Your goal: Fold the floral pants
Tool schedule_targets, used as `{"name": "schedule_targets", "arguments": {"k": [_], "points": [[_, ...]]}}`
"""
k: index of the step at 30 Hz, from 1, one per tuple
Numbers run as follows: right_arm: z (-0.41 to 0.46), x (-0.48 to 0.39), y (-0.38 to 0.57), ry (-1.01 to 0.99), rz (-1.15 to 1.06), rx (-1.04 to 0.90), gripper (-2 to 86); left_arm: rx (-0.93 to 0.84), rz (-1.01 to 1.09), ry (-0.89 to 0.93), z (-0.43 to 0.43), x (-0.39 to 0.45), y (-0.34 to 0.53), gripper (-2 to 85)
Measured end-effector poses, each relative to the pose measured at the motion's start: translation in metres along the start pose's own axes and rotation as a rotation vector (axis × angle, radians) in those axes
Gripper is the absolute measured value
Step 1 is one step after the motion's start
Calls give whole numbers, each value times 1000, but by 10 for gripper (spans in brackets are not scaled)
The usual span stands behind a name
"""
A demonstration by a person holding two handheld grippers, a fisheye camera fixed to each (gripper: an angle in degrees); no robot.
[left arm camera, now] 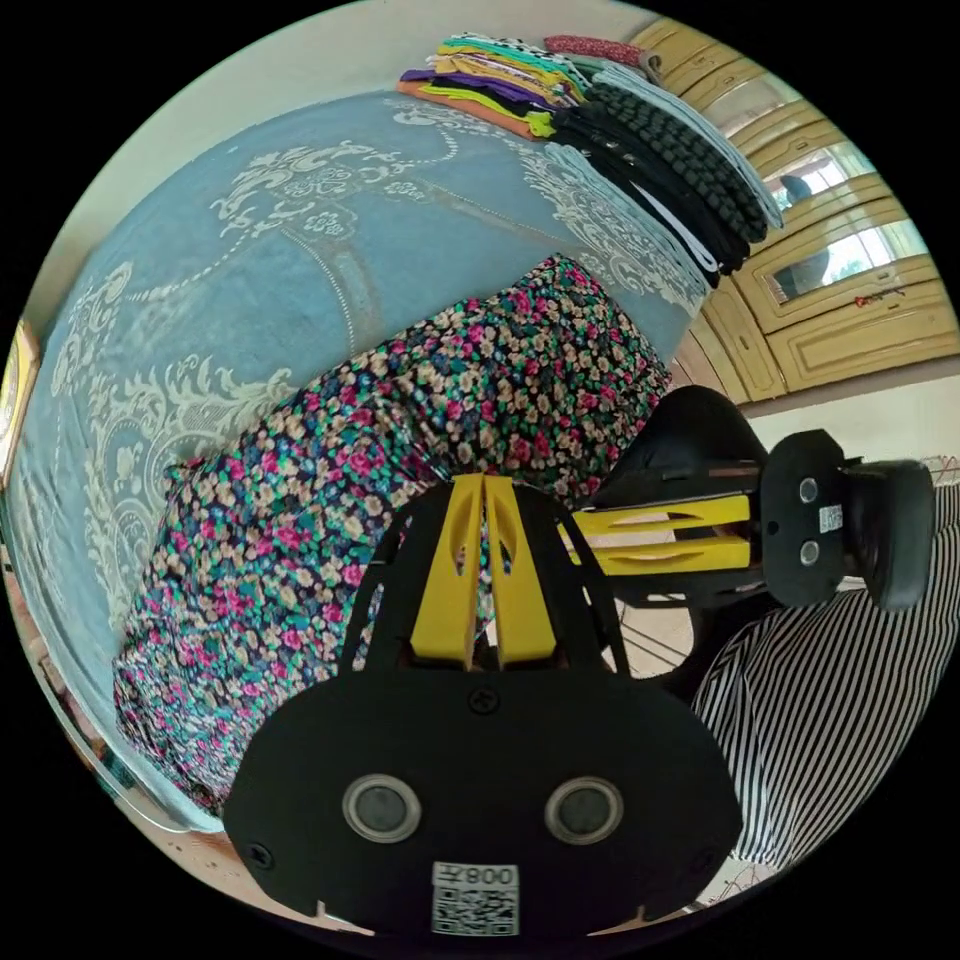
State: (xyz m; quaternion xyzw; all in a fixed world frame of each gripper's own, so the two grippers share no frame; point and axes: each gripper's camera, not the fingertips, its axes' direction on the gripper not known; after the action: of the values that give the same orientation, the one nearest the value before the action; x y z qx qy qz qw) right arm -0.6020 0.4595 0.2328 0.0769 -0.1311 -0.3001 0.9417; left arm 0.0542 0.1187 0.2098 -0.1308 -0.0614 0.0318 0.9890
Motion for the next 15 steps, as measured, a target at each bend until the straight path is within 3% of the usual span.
{"name": "schedule_targets", "arguments": {"k": [9, 15], "points": [[-19, 35, 8, -122, 129, 112, 9, 108, -74, 37, -20, -3, 23, 0], [8, 78, 2, -280, 220, 101, 2, 6, -55, 3, 12, 10, 11, 1]]}}
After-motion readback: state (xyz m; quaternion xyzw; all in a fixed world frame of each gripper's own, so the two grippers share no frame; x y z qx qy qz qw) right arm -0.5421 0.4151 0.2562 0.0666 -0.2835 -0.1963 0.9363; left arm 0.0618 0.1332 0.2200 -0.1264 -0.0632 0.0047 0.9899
